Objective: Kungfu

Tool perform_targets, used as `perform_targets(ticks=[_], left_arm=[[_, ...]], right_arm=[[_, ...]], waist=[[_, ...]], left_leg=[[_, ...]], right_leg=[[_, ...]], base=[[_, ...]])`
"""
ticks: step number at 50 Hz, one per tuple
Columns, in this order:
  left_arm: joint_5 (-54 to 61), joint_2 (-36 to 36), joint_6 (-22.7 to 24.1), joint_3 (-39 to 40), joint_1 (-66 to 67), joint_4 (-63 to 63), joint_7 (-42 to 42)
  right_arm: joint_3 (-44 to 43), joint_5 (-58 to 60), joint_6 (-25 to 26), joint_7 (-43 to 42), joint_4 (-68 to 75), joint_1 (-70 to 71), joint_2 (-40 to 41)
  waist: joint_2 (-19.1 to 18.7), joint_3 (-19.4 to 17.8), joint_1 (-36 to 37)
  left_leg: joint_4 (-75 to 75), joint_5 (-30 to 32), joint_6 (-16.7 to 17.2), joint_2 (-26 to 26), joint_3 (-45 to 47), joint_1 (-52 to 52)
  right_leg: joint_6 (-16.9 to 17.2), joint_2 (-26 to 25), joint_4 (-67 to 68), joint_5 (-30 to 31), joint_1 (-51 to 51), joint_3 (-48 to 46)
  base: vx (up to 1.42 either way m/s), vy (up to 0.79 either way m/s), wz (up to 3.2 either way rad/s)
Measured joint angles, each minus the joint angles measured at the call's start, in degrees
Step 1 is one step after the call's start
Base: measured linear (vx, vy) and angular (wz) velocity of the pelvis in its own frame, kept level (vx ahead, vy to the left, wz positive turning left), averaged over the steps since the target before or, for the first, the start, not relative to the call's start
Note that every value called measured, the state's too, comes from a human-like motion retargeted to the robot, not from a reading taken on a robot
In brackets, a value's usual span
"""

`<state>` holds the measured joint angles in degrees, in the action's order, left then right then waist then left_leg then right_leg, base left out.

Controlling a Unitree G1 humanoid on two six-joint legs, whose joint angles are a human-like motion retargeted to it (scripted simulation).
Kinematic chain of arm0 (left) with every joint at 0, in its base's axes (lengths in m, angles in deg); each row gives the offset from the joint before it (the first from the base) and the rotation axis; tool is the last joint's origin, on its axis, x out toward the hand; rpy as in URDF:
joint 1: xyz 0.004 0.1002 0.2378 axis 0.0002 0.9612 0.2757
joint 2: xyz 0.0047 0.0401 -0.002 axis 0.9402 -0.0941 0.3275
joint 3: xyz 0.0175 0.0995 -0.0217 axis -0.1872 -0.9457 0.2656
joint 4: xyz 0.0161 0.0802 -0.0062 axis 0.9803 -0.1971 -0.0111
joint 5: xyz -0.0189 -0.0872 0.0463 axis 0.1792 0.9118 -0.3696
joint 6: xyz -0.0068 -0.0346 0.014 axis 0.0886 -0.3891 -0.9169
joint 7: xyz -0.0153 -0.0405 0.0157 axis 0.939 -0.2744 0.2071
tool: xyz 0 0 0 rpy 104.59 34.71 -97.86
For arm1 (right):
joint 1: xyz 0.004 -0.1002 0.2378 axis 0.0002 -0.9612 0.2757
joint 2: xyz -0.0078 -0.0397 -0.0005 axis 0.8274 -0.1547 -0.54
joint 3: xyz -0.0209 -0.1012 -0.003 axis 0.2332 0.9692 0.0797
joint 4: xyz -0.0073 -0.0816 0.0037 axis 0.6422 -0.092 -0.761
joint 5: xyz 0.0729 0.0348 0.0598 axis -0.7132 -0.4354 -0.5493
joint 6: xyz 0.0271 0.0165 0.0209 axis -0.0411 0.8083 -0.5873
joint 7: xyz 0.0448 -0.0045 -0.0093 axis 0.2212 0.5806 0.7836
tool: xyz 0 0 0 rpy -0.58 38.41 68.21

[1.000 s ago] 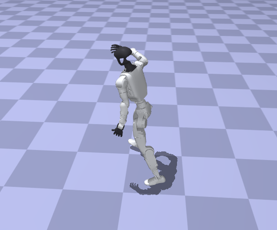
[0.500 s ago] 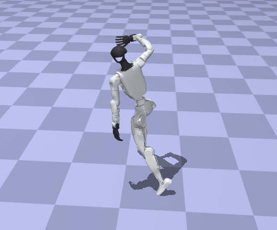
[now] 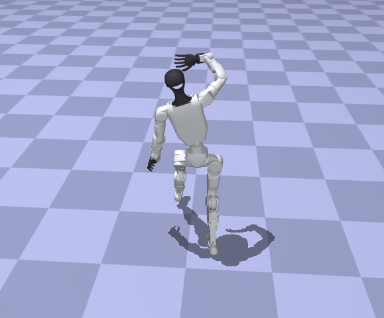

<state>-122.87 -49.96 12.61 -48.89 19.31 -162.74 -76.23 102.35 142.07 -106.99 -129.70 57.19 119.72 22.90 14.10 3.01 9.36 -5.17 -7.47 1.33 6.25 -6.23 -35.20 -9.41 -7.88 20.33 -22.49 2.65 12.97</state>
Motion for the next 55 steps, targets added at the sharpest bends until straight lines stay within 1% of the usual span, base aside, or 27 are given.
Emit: perform_targets(ticks=[3, 4, 5, 6, 7, 8, 9, 10, 12, 15, 18, 20, 21, 23, 25, 27, 30, 34, 35, 37, 40, 43, 45, 48, 50, 52, 55], left_arm=[[-4.3, 1.2, -1.8, -1.0, -4.5, -1.8, -0.6], [-6.2, 1.8, -2.8, -0.8, -6.8, -2.6, -1.4], [-8.4, 2.4, -3.9, -0.5, -9.2, -3.5, -2.4], [-9.5, 3.5, -5.5, -0.5, -11.7, -4.0, -2.6], [-10.3, 4.7, -7.2, -0.5, -14.4, -4.2, -2.3], [-10.2, 6.0, -9.3, -0.5, -17.6, -3.7, -1.2], [-10.1, 7.7, -11.2, -1.1, -21.6, -2.4, -0.2], [-10.0, 9.5, -13.0, -2.1, -25.9, -0.7, 0.6], [-7.9, 12.6, -14.7, -4.5, -34.3, 3.0, -0.2], [-0.3, 16.2, -15.2, -10.7, -46.6, 8.8, -1.2], [6.3, 18.1, -17.3, -17.6, -59.1, 14.7, -0.8], [6.7, 18.5, -19.3, -21.0, -66.7, 18.6, -1.3], [6.0, 18.2, -20.5, -22.5, -69.4, 20.5, -2.2], [4.4, 17.8, -22.6, -25.5, -74.4, 24.7, -3.6], [2.6, 17.4, -24.1, -28.4, -78.5, 29.2, -3.7], [1.9, 17.0, -25.4, -30.8, -81.3, 33.4, -2.7], [1.1, 17.1, -26.6, -33.7, -83.8, 39.3, 1.5], [0.1, 18.4, -28.7, -35.3, -83.4, 46.2, 9.0], [-0.9, 18.6, -28.6, -35.3, -82.7, 47.3, 10.2], [-3.4, 18.8, -27.3, -34.8, -80.9, 48.5, 11.4], [-6.2, 19.3, -26.6, -34.8, -77.9, 48.5, 14.8], [-8.5, 19.3, -27.1, -35.4, -73.5, 47.7, 21.0], [-10.8, 19.2, -25.8, -35.7, -69.7, 47.0, 26.3], [-15.1, 19.2, -24.5, -36.2, -62.1, 45.7, 36.0], [-18.9, 19.2, -23.9, -36.0, -55.9, 44.9, 42.6], [-22.9, 19.1, -22.6, -35.8, -49.5, 43.3, 49.1], [-31.4, 16.6, -18.9, -34.9, -40.6, 38.9, 56.3]], right_arm=[[-0.6, 2.1, -0.1, 0.6, 0.5, 0.8, 1.9], [-1.4, 3.1, -0.3, 0.6, 0.2, 0.3, 2.5], [-2.5, 4.2, -0.5, 0.4, -0.3, -0.6, 3.2], [-2.5, 5.1, -0.6, -0.1, -0.9, -1.6, 4.3], [-2.1, 5.9, -0.7, -0.6, -1.4, -1.9, 5.6], [-0.8, 6.8, -0.5, -1.2, -1.3, -1.2, 7.1], [-0.4, 7.9, -0.4, -1.6, -1.1, -0.6, 7.9], [-0.4, 9.2, -0.2, -1.9, -0.7, 0.0, 8.4], [0.0, 11.1, 0.6, -2.0, -0.3, 0.3, 9.9], [1.7, 11.7, 1.3, -3.4, 0.1, 1.1, 11.5], [2.2, 12.1, 1.9, -3.7, -0.1, 2.7, 13.0], [2.6, 11.7, 2.3, -3.5, -0.2, 3.9, 14.0], [3.0, 11.5, 2.4, -3.1, -0.3, 4.1, 14.5], [3.3, 11.0, 3.0, -2.4, -0.6, 4.6, 15.2], [3.3, 10.7, 4.7, -1.6, -1.2, 5.0, 15.8], [3.0, 10.0, 7.7, -0.7, -2.0, 5.2, 16.6], [2.5, 6.9, 14.1, 3.3, -3.1, 5.3, 17.7], [0.8, 0.3, 21.8, 17.2, -4.4, 4.4, 20.9], [0.3, -1.0, 22.8, 20.0, -4.4, 4.0, 21.9], [-0.2, -3.2, 22.4, 21.8, -4.9, 3.0, 23.2], [0.6, -3.8, 20.8, 21.6, -4.8, 1.5, 23.5], [1.7, -2.5, 20.4, 20.1, -3.7, -0.9, 24.1], [2.3, -1.8, 18.9, 19.7, -2.4, -3.7, 25.3], [3.0, -2.9, 15.1, 21.3, 1.6, -9.0, 28.9], [3.0, -3.6, 12.3, 22.6, 4.9, -13.1, 32.7], [3.4, -3.8, 10.0, 23.1, 8.2, -17.4, 36.6], [3.6, -2.5, 6.7, 21.9, 14.1, -24.7, 42.4]], waist=[[-2.1, -1.6, 4.4], [-2.5, -1.1, 5.6], [-2.9, -0.2, 6.6], [-3.3, 3.2, 4.3], [-3.1, 5.3, 3.2], [-2.0, 5.2, 4.4], [-3.1, 5.0, 4.6], [-5.4, 4.8, 4.4], [-6.6, 5.0, 5.1], [-6.5, 6.3, 7.1], [-6.3, 7.6, 8.1], [-5.5, 8.4, 8.6], [-4.5, 8.1, 8.1], [-3.1, 7.3, 7.5], [-2.5, 6.8, 7.1], [-2.4, 7.0, 6.0], [-2.6, 8.1, 6.0], [-3.2, 8.2, 7.0], [-3.7, 8.2, 6.5], [-5.1, 8.1, 4.7], [-7.3, 8.0, 1.7], [-9.2, 7.8, -0.6], [-10.1, 7.3, -1.7], [-11.9, 6.3, -4.4], [-13.7, 5.7, -6.5], [-16.3, 5.1, -8.4], [-19.6, 3.3, -8.8]], left_leg=[[-7.2, -1.0, 1.5, 0.0, 1.5, 2.6], [-8.4, 2.4, 3.2, -0.1, 2.2, 3.6], [-8.9, 7.4, 5.5, 0.1, 2.8, 4.8], [-13.6, 7.7, 8.1, -1.6, -1.4, 0.8], [-17.5, 8.0, 10.0, -3.1, -3.4, -2.0], [-19.4, 7.9, 10.1, -4.5, -1.1, -2.6], [-21.5, 6.6, 11.3, -2.5, -0.9, -3.3], [-23.9, 4.6, 12.9, 1.1, -1.8, -3.9], [-25.4, 2.8, 13.6, 7.1, 1.0, -4.2], [-25.2, 5.3, 13.5, 10.1, 0.0, -4.5], [-24.1, 6.6, 9.9, 10.3, 2.7, -4.5], [-23.0, 5.8, 6.2, 7.2, 6.6, -2.9], [-22.5, 5.2, 4.7, 4.5, 8.3, -1.2], [-21.1, 4.7, 3.1, 1.3, 10.8, 2.2], [-19.0, 4.7, 2.5, 0.4, 12.3, 4.8], [-17.3, 4.6, 2.3, 0.1, 13.3, 6.7], [-15.0, 3.7, 2.7, 1.2, 16.6, 9.1], [-11.3, 2.6, 3.1, 2.5, 23.2, 14.6], [-10.3, 2.6, 3.1, 2.6, 24.4, 16.1], [-8.2, 3.0, 3.2, 3.1, 27.0, 18.9], [-5.6, 2.9, 4.2, 4.4, 31.4, 22.6], [-4.6, -0.9, 6.5, 4.9, 34.1, 25.2], [-4.5, -3.5, 7.3, 4.6, 35.5, 26.8], [-3.6, -3.5, 7.8, 3.6, 36.7, 29.9], [-3.1, 1.0, 7.9, 3.8, 37.3, 31.5], [-3.0, 4.3, 10.1, 4.6, 37.8, 32.4], [-2.8, 6.2, 12.3, 4.4, 39.5, 34.4]], right_leg=[[2.4, 2.0, 3.8, -4.7, 4.5, 2.1], [4.5, 3.1, 4.8, -5.6, 5.2, 3.1], [7.2, 4.2, 5.7, -6.1, 5.6, 4.1], [10.8, 5.1, 5.3, -4.4, 4.5, 2.2], [14.7, 6.8, 5.7, -3.0, 3.3, 1.2], [19.2, 9.9, 8.0, -2.2, 2.1, 1.7], [22.2, 9.1, 8.2, -0.3, 1.9, -1.2], [24.4, 6.4, 7.4, 2.2, 2.3, -5.9], [24.4, 2.8, 8.9, 5.6, 0.4, -14.0], [24.4, 3.4, 7.5, 12.0, -2.7, -24.0], [24.4, 8.6, 2.4, 19.0, -3.6, -34.0], [24.4, 15.2, -2.7, 21.7, -1.4, -40.4], [24.4, 18.5, -4.2, 22.0, 0.7, -42.6], [23.5, 22.6, -5.7, 22.3, 3.3, -44.1], [22.5, 23.1, -6.4, 23.0, 3.6, -40.6], [22.2, 23.4, -6.7, 23.7, 3.3, -38.3], [21.2, 26.3, -6.4, 24.8, 1.9, -41.7], [21.5, 30.8, -3.0, 26.0, -2.9, -41.4], [21.4, 31.7, -1.9, 26.4, -4.2, -41.2], [20.8, 33.3, 0.8, 27.0, -6.9, -42.3], [17.8, 35.9, 5.2, 26.9, -11.3, -46.7], [12.1, 37.7, 7.4, 25.0, -15.2, -52.5], [9.6, 38.0, 7.8, 23.1, -17.6, -52.8], [11.1, 35.6, 6.7, 19.9, -20.8, -45.3], [11.7, 33.6, 6.2, 18.3, -23.0, -41.1], [11.9, 31.7, 6.9, 17.8, -26.6, -37.7], [11.5, 27.9, 8.4, 17.9, -33.8, -30.0]], base=[[0.88, 0.53, -1.8], [0.75, 0.55, -1.7], [0.86, 0.64, -0.97], [0.89, 0.7, -0.56], [0.78, 0.69, -0.74], [0.52, 0.44, -1.17], [0.28, 0.12, -1.09], [0.21, -0.2, -0.63], [0.19, -0.29, -0.87], [0.13, -0.08, -1.23], [0.05, 0.45, -0.95], [0.19, 0.76, -0.43], [0.29, 0.63, 0.05], [0.27, 0.33, 0.09], [0.17, 0.1, -0.19], [0.1, 0.04, -0.33], [0.04, 0.03, -1.04], [-0.04, 0.0, -1.95], [-0.12, -0.06, -1.86], [-0.14, -0.09, -1.81], [-0.18, -0.23, -1.87], [-0.22, -0.31, -2.05], [-0.23, -0.29, -2.1], [-0.25, -0.31, -2.0], [-0.24, -0.3, -2.1], [-0.25, -0.18, -2.41], [-0.29, -0.06, -2.83]])
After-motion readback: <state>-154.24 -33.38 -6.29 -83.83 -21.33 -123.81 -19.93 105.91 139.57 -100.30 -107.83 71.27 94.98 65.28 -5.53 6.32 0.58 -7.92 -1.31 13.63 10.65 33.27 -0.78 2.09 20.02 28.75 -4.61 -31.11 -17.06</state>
